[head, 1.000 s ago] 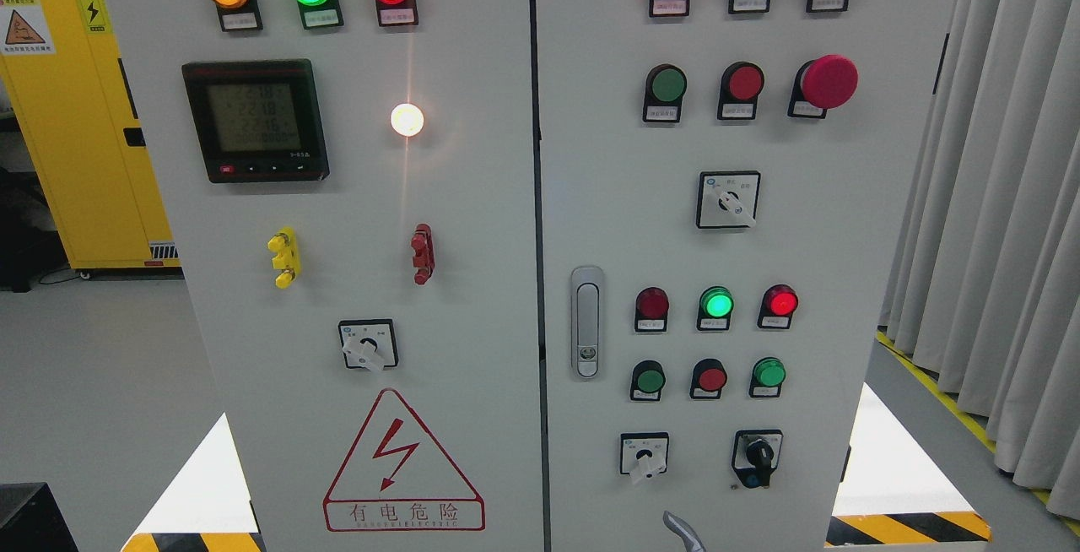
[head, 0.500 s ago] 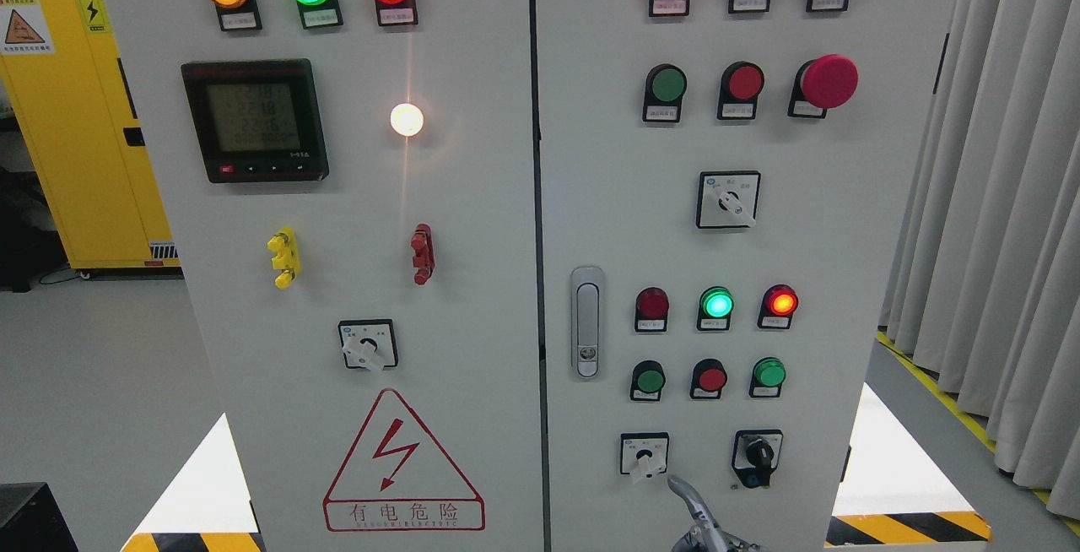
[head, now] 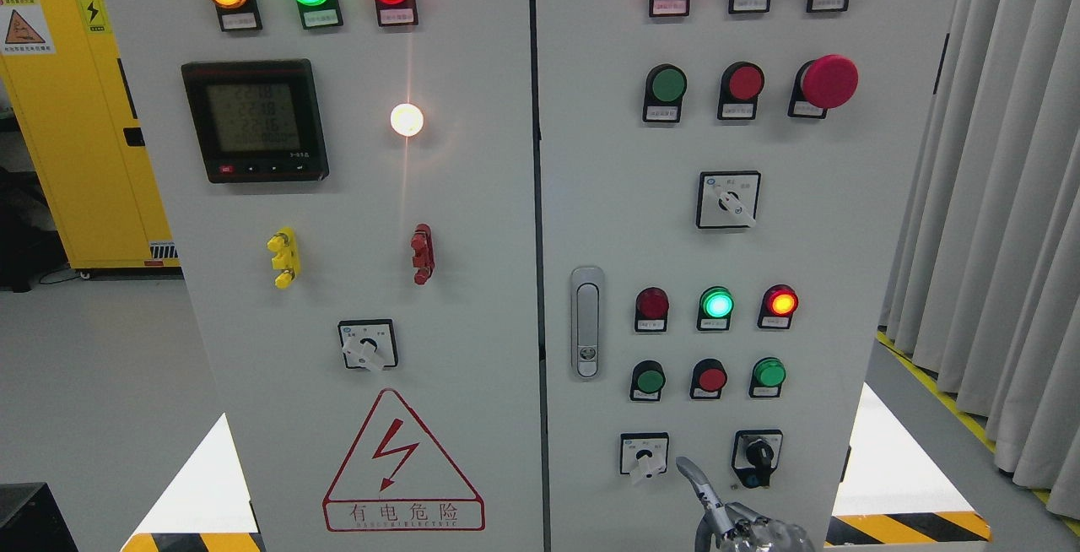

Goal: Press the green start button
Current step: 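Raise the right hand toward the green button on the lower button row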

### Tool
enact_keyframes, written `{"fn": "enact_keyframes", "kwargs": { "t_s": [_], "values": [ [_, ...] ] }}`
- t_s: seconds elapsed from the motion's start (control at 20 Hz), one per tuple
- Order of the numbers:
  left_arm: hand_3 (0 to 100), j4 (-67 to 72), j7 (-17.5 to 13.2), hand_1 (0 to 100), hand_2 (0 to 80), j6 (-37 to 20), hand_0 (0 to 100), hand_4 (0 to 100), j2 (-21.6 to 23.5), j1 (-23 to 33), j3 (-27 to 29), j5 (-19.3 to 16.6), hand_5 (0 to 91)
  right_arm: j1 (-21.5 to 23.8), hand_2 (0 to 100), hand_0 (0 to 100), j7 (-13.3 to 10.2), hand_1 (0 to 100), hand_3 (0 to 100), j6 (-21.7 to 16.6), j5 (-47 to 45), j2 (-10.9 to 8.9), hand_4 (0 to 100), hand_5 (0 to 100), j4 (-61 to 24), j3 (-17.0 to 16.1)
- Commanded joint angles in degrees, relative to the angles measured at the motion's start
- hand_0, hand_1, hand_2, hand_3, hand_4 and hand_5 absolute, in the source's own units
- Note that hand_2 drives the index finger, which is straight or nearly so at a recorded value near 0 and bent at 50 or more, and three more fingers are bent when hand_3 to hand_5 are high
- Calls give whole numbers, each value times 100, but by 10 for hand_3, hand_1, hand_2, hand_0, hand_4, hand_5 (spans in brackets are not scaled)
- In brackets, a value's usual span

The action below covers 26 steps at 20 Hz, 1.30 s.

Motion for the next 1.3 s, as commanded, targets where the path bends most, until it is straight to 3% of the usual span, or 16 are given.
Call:
{"fn": "enact_keyframes", "kwargs": {
  "t_s": [0.0,0.45,0.65,1.25],
  "values": [
    [0,0,-1,556,0,1,120,0,0,0,2,2,0,-427,0,558,26,832,773,85,368,-36,788,907,14,-247],
    [0,0,-1,556,0,1,120,0,0,0,2,-7,0,-867,0,715,53,872,780,103,763,-36,803,922,234,-203],
    [0,0,-1,556,0,1,120,0,0,0,1,2,0,-920,0,735,167,879,784,138,807,-35,807,925,278,-168],
    [0,0,-1,556,0,1,120,0,0,0,2,2,0,-1008,0,779,176,889,795,138,939,-36,815,928,330,-10]
  ]
}}
